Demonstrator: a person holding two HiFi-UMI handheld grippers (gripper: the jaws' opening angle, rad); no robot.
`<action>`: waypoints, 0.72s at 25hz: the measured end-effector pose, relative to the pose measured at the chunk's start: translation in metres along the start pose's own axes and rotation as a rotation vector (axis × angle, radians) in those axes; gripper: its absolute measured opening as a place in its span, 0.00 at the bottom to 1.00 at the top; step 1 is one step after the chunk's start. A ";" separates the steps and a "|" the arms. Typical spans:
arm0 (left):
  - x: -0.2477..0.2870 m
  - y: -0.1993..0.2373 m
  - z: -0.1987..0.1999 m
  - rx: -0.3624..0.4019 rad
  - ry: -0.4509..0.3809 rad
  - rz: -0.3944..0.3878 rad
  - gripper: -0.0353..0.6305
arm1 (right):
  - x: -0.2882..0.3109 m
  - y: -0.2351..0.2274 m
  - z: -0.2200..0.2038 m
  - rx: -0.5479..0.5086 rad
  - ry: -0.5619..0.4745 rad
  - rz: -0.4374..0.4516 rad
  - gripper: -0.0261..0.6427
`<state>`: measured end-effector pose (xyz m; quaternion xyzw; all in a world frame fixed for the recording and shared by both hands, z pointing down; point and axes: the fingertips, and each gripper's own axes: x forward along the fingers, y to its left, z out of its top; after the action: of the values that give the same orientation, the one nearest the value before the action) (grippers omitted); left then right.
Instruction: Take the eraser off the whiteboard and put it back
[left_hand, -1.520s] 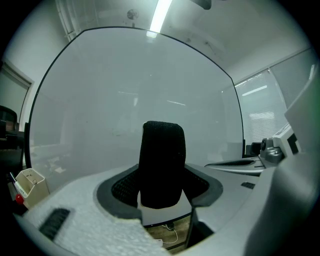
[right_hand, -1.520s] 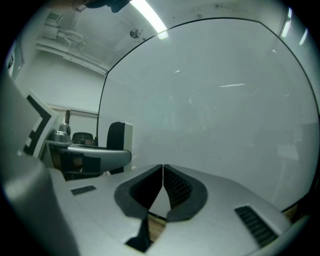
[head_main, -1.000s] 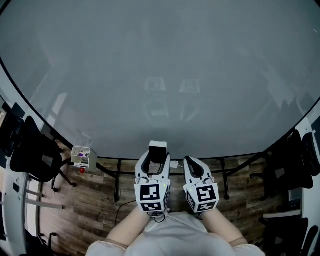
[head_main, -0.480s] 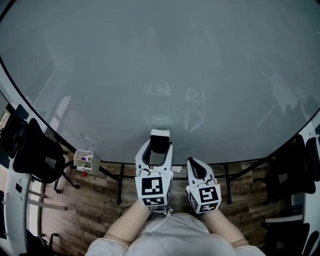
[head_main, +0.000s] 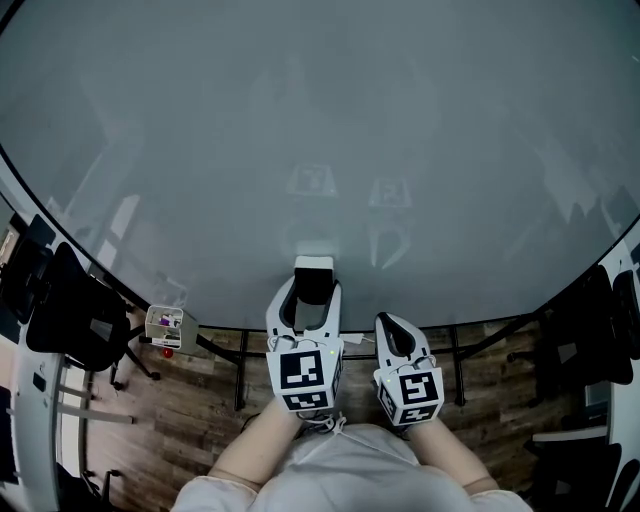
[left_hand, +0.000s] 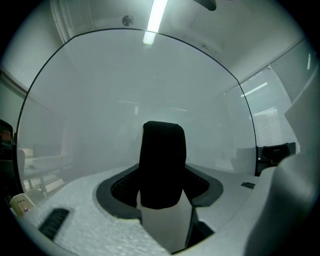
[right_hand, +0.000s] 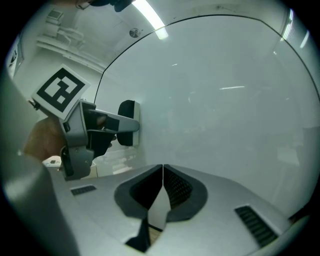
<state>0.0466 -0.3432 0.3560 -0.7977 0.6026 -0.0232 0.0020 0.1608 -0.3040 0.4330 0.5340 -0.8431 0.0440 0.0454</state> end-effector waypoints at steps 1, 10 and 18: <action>0.000 0.000 0.000 -0.006 0.000 0.004 0.43 | 0.000 0.000 0.000 0.001 -0.001 0.000 0.08; -0.005 -0.002 0.002 -0.035 -0.027 0.004 0.44 | -0.008 -0.001 -0.004 0.010 0.007 -0.020 0.08; -0.030 -0.004 -0.015 -0.036 -0.028 -0.016 0.45 | -0.015 0.010 -0.014 0.000 0.029 -0.003 0.08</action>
<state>0.0421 -0.3126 0.3706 -0.8026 0.5965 -0.0012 -0.0039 0.1580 -0.2848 0.4446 0.5347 -0.8415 0.0514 0.0577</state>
